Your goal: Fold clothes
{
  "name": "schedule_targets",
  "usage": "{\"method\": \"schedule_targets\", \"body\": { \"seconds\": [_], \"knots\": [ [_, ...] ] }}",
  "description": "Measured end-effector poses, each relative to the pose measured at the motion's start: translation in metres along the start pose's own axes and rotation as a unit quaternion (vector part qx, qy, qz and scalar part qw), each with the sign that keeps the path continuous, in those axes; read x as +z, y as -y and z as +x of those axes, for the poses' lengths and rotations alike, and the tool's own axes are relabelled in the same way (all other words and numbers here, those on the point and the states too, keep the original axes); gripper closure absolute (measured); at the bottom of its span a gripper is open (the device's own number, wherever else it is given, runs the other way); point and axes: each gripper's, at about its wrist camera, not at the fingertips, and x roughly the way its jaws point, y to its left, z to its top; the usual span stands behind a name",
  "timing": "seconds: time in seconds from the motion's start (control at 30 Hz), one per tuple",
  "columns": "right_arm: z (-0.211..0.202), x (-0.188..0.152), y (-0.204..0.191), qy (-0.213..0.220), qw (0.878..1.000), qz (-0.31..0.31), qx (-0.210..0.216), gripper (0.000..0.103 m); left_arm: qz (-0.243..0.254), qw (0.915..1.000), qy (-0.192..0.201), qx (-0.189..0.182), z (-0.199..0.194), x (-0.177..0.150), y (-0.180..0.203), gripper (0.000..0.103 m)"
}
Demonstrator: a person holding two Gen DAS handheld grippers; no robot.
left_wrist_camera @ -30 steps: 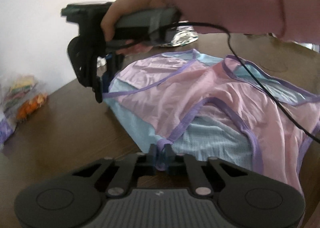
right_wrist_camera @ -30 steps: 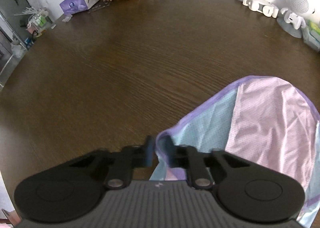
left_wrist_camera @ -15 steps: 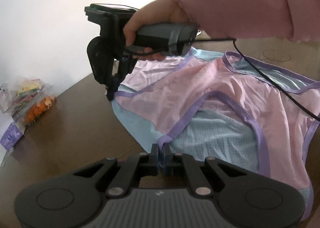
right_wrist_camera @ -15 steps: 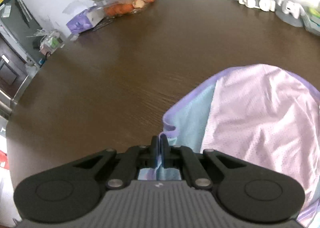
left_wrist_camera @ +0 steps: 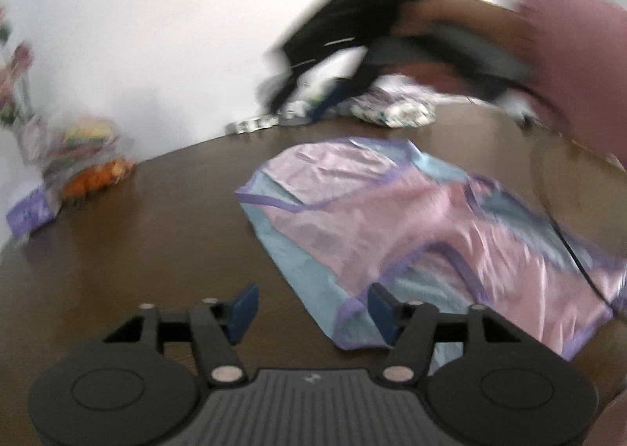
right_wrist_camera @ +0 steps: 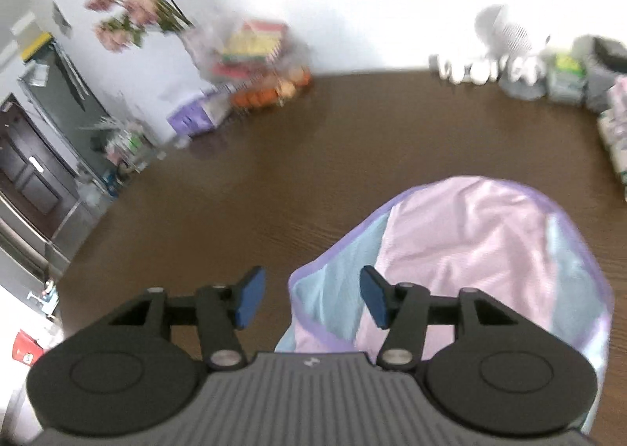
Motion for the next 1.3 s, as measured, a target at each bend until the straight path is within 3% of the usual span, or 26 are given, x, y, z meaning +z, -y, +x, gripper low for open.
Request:
{"method": "schedule_targets", "body": {
  "seconds": [0.13, 0.27, 0.33, 0.43, 0.5, 0.53, 0.77, 0.87, 0.97, 1.17, 1.3],
  "knots": [
    [-0.064, -0.025, 0.004, 0.014, 0.999, -0.041, -0.022, 0.032, -0.067, 0.9975, -0.021, 0.004, 0.03, 0.043, -0.031, 0.02],
    [-0.1, -0.072, 0.016, 0.004, 0.995, -0.08, -0.055, 0.031, -0.128, 0.9902, -0.054, 0.011, 0.078, 0.09, -0.06, 0.022],
    [-0.11, -0.099, 0.024, 0.0, 0.991, -0.104, -0.083, 0.032, -0.146, 0.9854, -0.085, 0.018, 0.114, 0.11, -0.067, 0.028],
    [-0.118, -0.134, 0.04, -0.001, 0.988, -0.116, -0.103, 0.032, -0.138, 0.98, -0.132, 0.056, 0.165, 0.13, -0.073, 0.051],
    [-0.121, -0.15, 0.049, 0.001, 0.988, -0.114, -0.102, 0.032, -0.126, 0.9763, -0.154, 0.085, 0.187, 0.134, -0.073, 0.075],
    [-0.122, -0.154, 0.053, 0.004, 0.989, -0.112, -0.099, 0.032, -0.125, 0.9745, -0.161, 0.092, 0.195, 0.135, -0.073, 0.079],
    [-0.126, -0.182, 0.076, 0.024, 0.992, -0.097, -0.074, 0.031, -0.135, 0.972, -0.181, 0.067, 0.217, 0.134, -0.068, 0.081],
    [-0.118, -0.19, 0.078, 0.026, 0.991, -0.108, -0.075, 0.031, -0.107, 0.9698, -0.2, 0.091, 0.221, 0.132, -0.059, 0.091],
    [-0.104, -0.196, 0.073, 0.022, 0.986, -0.135, -0.095, 0.031, -0.081, 0.9689, -0.204, 0.114, 0.221, 0.13, -0.052, 0.091],
    [-0.092, -0.202, 0.077, 0.014, 0.981, -0.15, -0.124, 0.048, -0.084, 0.9674, -0.205, 0.123, 0.218, 0.126, -0.054, 0.092],
    [-0.089, -0.204, 0.076, 0.011, 0.979, -0.158, -0.125, 0.072, -0.085, 0.9661, -0.205, 0.131, 0.22, 0.126, -0.055, 0.097]
  ]
}}
